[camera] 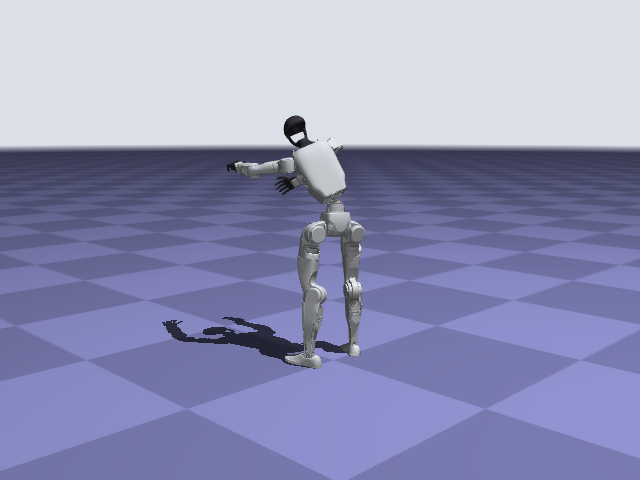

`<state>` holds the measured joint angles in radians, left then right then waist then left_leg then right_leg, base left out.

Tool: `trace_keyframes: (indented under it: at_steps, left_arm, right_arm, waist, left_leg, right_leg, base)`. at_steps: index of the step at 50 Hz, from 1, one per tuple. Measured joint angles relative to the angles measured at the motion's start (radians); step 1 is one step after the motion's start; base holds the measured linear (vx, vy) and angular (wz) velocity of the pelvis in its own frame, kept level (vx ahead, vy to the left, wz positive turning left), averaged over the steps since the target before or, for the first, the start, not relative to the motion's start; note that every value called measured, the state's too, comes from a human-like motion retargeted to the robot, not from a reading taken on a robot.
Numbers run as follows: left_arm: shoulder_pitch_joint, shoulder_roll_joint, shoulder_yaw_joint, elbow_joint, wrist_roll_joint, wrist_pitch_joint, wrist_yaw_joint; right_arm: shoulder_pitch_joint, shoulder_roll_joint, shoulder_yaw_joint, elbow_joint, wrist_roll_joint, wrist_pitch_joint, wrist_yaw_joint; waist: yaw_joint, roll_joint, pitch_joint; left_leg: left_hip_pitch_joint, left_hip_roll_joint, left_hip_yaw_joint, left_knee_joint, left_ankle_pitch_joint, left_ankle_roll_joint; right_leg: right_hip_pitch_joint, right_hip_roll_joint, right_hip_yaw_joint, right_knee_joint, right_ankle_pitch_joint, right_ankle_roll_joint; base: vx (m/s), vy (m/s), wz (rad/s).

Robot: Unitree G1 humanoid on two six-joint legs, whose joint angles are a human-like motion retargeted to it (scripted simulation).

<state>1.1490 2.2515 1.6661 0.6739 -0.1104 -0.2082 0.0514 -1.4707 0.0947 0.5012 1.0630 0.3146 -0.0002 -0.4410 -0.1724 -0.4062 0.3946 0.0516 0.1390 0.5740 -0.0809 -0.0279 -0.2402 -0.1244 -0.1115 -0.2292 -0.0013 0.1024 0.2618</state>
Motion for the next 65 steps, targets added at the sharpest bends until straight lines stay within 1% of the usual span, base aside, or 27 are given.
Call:
trace_keyframes:
  at_steps: [4,9,15,20,23,26,30,33,35,38,42,43,44,46,47,48,49,50,51,52,53,55,57,58,60,62,65]
  left_arm:
    - [0.0,0.0,-0.019,0.021,-0.004,0.008,-0.029]
    - [0.0,0.0,-0.038,0.054,0.036,0.001,-0.043]
    - [0.0,0.0,-0.028,0.09,0.036,0.004,-0.032]
    - [0.0,0.0,-0.04,0.113,0.042,-0.002,-0.04]
    - [0.0,0.0,-0.053,0.137,0.048,0.002,-0.054]
    - [0.0,0.0,-0.075,0.167,0.052,0.012,-0.066]
    - [0.0,0.0,-0.124,0.198,0.045,0.029,-0.057]
    - [0.0,0.0,-0.159,0.227,0.039,0.035,-0.032]
    - [0.0,0.0,-0.174,0.25,0.041,0.032,-0.017]
    - [0.0,0.0,-0.185,0.278,0.044,0.022,0.001]
    - [0.0,0.0,-0.19,0.283,0.042,0.009,0.024]
    - [0.0,0.0,-0.19,0.278,0.043,0.005,0.032]
    - [0.0,0.0,-0.187,0.274,0.058,0.004,0.013]
    - [0.0,0.0,-0.176,0.267,0.099,-0.001,-0.042]
    - [0.0,0.0,-0.172,0.256,0.099,-0.002,-0.045]
    - [0.0,0.0,-0.174,0.23,0.062,0.004,-0.012]
    - [0.0,0.0,-0.17,0.219,0.064,0.005,-0.017]
    - [0.0,0.0,-0.164,0.216,0.085,0.004,-0.04]
    - [0.0,0.0,-0.167,0.179,0.031,0.002,0.024]
    - [0.0,0.0,-0.167,0.152,-0.007,-0.002,0.066]
    - [0.0,0.0,-0.162,0.147,-0.016,-0.007,0.067]
    - [0.0,0.0,-0.152,0.142,-0.037,-0.015,0.064]
    - [0.0,0.0,-0.139,0.138,-0.068,-0.019,0.055]
    - [0.0,0.0,-0.133,0.126,-0.086,-0.02,0.052]
    - [0.0,0.0,-0.114,0.097,-0.123,-0.02,0.043]
    - [0.0,0.0,-0.086,0.068,-0.165,-0.017,0.028]
    - [0.0,0.0,-0.038,0.031,-0.223,-0.017,-0.009]
  right_arm:
    - [0.1,-0.053,-0.02,-0.022,-0.014,-0.014,0.017]
    - [0.268,-0.103,-0.048,-0.079,0.032,-0.061,0.089]
    - [0.581,-0.142,-0.099,-0.115,0.147,-0.099,0.127]
    - [0.871,-0.165,-0.146,0.001,0.233,-0.07,0.13]
    - [1.022,-0.176,-0.261,0.11,0.314,-0.041,0.111]
    - [1.153,-0.209,-0.488,0.152,0.486,-0.058,0.074]
    - [1.292,-0.306,-0.892,0.056,0.932,-0.187,0.024]
    - [1.344,-0.433,-1.136,-0.041,1.144,-0.333,-0.035]
    - [1.357,-0.539,-1.267,-0.103,1.189,-0.432,-0.07]
    - [1.354,-0.71,-1.401,-0.221,1.19,-0.562,-0.1]
    - [1.332,-0.934,-1.463,-0.434,1.154,-0.695,-0.126]
    - [1.332,-0.996,-1.458,-0.481,1.112,-0.72,-0.142]
    - [1.339,-1.073,-1.453,-0.497,0.973,-0.648,-0.129]
    - [1.339,-1.248,-1.454,-0.502,0.594,-0.421,-0.078]
    - [1.29,-1.32,-1.457,-0.545,0.518,-0.387,-0.097]
    - [1.163,-1.355,-1.457,-0.664,0.676,-0.5,-0.201]
    - [1.1,-1.425,-1.442,-0.685,0.596,-0.465,-0.221]
    - [1.07,-1.512,-1.42,-0.655,0.396,-0.355,-0.2]
    - [0.85,-1.495,-1.313,-0.8,0.601,-0.585,-0.337]
    - [0.642,-1.489,-1.193,-0.897,0.7,-0.729,-0.442]
    - [0.458,-1.502,-1.046,-0.899,0.586,-0.698,-0.485]
    - [0.057,-1.459,-0.715,-0.906,0.353,-0.598,-0.583]
    - [-0.298,-1.32,-0.427,-0.886,0.234,-0.515,-0.618]
    - [-0.408,-1.241,-0.343,-0.879,0.232,-0.498,-0.602]
    - [-0.577,-1.063,-0.225,-0.857,0.29,-0.482,-0.532]
    - [-0.675,-0.883,-0.168,-0.798,0.382,-0.451,-0.411]
    - [-0.733,-0.638,-0.126,-0.647,0.409,-0.337,-0.22]
  waist:
    - [-0.036,0.031,-0.008]
    - [-0.075,0.047,-0.005]
    - [-0.113,0.05,0.006]
    - [-0.146,0.038,0.007]
    - [-0.166,0.023,0.001]
    - [-0.188,0.006,-0.011]
    - [-0.21,-0.012,-0.029]
    - [-0.22,-0.026,-0.05]
    - [-0.224,-0.037,-0.063]
    - [-0.222,-0.049,-0.079]
    - [-0.21,-0.056,-0.092]
    - [-0.207,-0.057,-0.096]
    - [-0.205,-0.058,-0.101]
    - [-0.204,-0.059,-0.115]
    - [-0.199,-0.059,-0.121]
    - [-0.185,-0.055,-0.12]
    - [-0.18,-0.056,-0.125]
    - [-0.178,-0.059,-0.133]
    - [-0.156,-0.065,-0.124]
    - [-0.142,-0.069,-0.122]
    - [-0.144,-0.07,-0.133]
    - [-0.159,-0.069,-0.162]
    - [-0.177,-0.065,-0.182]
    - [-0.174,-0.063,-0.184]
    - [-0.164,-0.057,-0.175]
    - [-0.151,-0.049,-0.157]
    - [-0.125,-0.034,-0.133]
  left_leg:
    - [0.021,-0.035,-0.003,0.004,-0.019,-0.004]
    - [0.046,-0.06,0.02,0.035,-0.056,0.018]
    - [0.065,-0.051,0.061,0.064,-0.086,0.036]
    - [0.086,-0.039,0.095,0.06,-0.09,0.032]
    - [0.101,-0.031,0.119,0.055,-0.091,0.032]
    - [0.116,-0.02,0.145,0.052,-0.09,0.03]
    - [0.137,-0.006,0.183,0.048,-0.086,0.019]
    - [0.156,0.005,0.215,0.047,-0.082,0.007]
    - [0.168,0.011,0.235,0.05,-0.08,0.001]
    - [0.182,0.019,0.258,0.057,-0.079,-0.005]
    - [0.195,0.027,0.277,0.07,-0.079,-0.011]
    - [0.198,0.029,0.279,0.072,-0.08,-0.012]
    - [0.199,0.029,0.279,0.074,-0.08,-0.009]
    - [0.199,0.028,0.278,0.076,-0.082,-0.002]
    - [0.198,0.029,0.277,0.077,-0.081,-0.002]
    - [0.197,0.032,0.277,0.077,-0.079,-0.009]
    - [0.196,0.033,0.275,0.077,-0.079,-0.01]
    - [0.196,0.034,0.272,0.077,-0.08,-0.007]
    - [0.194,0.036,0.268,0.078,-0.077,-0.014]
    - [0.19,0.039,0.265,0.078,-0.076,-0.019]
    - [0.185,0.042,0.261,0.078,-0.075,-0.019]
    - [0.172,0.049,0.251,0.077,-0.074,-0.019]
    - [0.161,0.049,0.238,0.076,-0.073,-0.018]
    - [0.156,0.048,0.231,0.075,-0.073,-0.017]
    - [0.148,0.045,0.215,0.073,-0.072,-0.016]
    - [0.138,0.041,0.197,0.071,-0.071,-0.016]
    - [0.117,0.036,0.17,0.063,-0.067,-0.012]
  right_leg:
    - [0.021,-0.044,0.012,0.01,-0.021,0.0]
    - [0.043,-0.074,0.045,0.01,-0.033,0.0]
    - [0.047,-0.061,0.085,0.011,-0.037,0.0]
    - [0.043,-0.038,0.111,0.017,-0.04,0.0]
    - [0.042,-0.021,0.129,0.017,-0.039,0.0]
    - [0.042,0.001,0.148,0.013,-0.034,0.0]
    - [0.045,0.031,0.174,0.004,-0.022,0.0]
    - [0.051,0.055,0.195,-0.005,-0.01,0.0]
    - [0.056,0.068,0.209,-0.011,-0.002,0.0]
    - [0.064,0.083,0.226,-0.02,0.008,0.0]
    - [0.074,0.095,0.24,-0.028,0.017,0.0]
    - [0.077,0.097,0.242,-0.029,0.019,0.0]
    - [0.079,0.096,0.243,-0.03,0.02,0.0]
    - [0.08,0.094,0.244,-0.03,0.021,0.0]
    - [0.08,0.095,0.243,-0.029,0.022,0.0]
    - [0.079,0.097,0.241,-0.03,0.023,0.0]
    - [0.079,0.097,0.24,-0.029,0.023,0.0]
    - [0.08,0.097,0.238,-0.029,0.023,0.0]
    - [0.08,0.099,0.233,-0.029,0.025,0.0]
    - [0.08,0.101,0.228,-0.029,0.027,0.0]
    - [0.077,0.103,0.224,-0.03,0.028,0.0]
    - [0.069,0.104,0.214,-0.032,0.03,0.0]
    - [0.065,0.099,0.203,-0.032,0.029,0.0]
    - [0.064,0.096,0.198,-0.031,0.029,0.0]
    - [0.063,0.087,0.187,-0.03,0.026,0.0]
    - [0.061,0.077,0.174,-0.027,0.023,0.0]
    - [0.052,0.064,0.152,-0.025,0.019,0.0]
  base:
    - [0.08,0.2,0.08]
    - [0.06,0.11,-0.26]
    - [0.04,0.01,-0.39]
    - [0.04,-0.03,-0.37]
    - [0.03,-0.04,-0.42]
    - [0.03,-0.06,-0.47]
    - [0.02,-0.08,-0.5]
    - [0.01,-0.08,-0.54]
    - [0.0,-0.08,-0.51]
    - [0.0,-0.06,-0.43]
    - [0.0,-0.04,-0.26]
    - [0.0,0.0,0.0]
    - [0.0,0.0,0.0]
    - [0.0,0.0,0.0]
    - [0.0,0.0,0.0]
    - [0.0,0.0,0.0]
    - [0.0,0.0,0.0]
    - [0.0,0.0,0.0]
    - [-0.04,-0.05,0.2]
    - [-0.04,-0.06,0.24]
    - [-0.02,-0.04,0.25]
    - [0.0,-0.03,0.28]
    - [-0.01,-0.02,0.35]
    - [-0.02,0.0,0.39]
    - [-0.03,0.01,0.43]
    - [-0.03,0.01,0.49]
    - [-0.03,0.02,0.51]
